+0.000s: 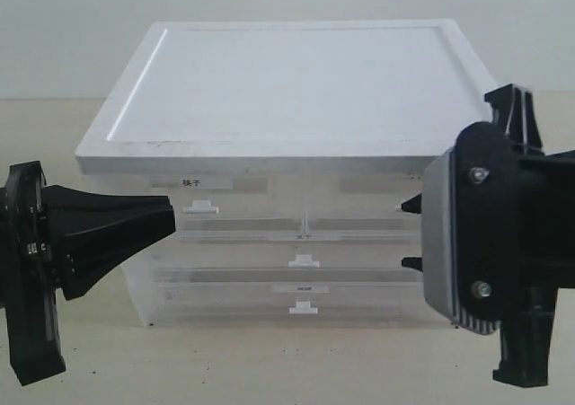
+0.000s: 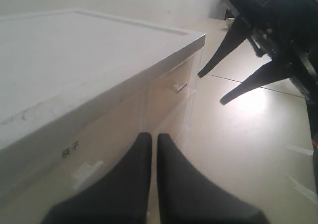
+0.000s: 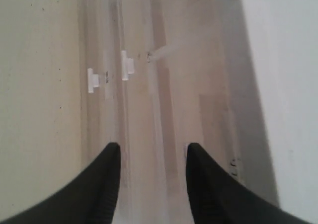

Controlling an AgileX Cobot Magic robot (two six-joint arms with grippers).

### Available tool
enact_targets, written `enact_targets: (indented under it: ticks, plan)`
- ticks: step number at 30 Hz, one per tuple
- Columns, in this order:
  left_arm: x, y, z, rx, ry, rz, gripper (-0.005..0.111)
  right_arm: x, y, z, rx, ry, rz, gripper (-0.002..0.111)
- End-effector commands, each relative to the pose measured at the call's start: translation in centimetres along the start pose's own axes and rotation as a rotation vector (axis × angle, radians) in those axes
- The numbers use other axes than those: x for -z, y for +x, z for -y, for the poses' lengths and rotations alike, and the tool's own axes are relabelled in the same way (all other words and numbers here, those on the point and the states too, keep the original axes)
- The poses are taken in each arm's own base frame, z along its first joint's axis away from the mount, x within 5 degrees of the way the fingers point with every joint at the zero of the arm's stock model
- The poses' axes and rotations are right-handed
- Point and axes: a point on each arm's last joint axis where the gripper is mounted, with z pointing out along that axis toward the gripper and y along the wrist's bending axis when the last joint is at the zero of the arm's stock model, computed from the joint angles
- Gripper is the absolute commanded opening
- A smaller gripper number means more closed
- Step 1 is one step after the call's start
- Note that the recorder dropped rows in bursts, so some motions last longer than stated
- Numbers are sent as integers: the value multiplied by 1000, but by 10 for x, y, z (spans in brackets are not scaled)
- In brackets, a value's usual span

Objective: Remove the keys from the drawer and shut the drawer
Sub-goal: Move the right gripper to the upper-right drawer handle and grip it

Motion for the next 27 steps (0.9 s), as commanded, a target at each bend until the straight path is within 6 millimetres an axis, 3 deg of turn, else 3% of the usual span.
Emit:
enact_targets:
  ticks: [1,23,27]
  plan:
    - [0,0,1,4,8,16,5,-20,2,-1,37,-19,-28,39]
    - [1,5,1,-6,-8,-18,5,-25,10,5,25,41,-122,38]
    - [1,5,1,-6,-8,-18,5,-25,12,6,43,42,-139,12]
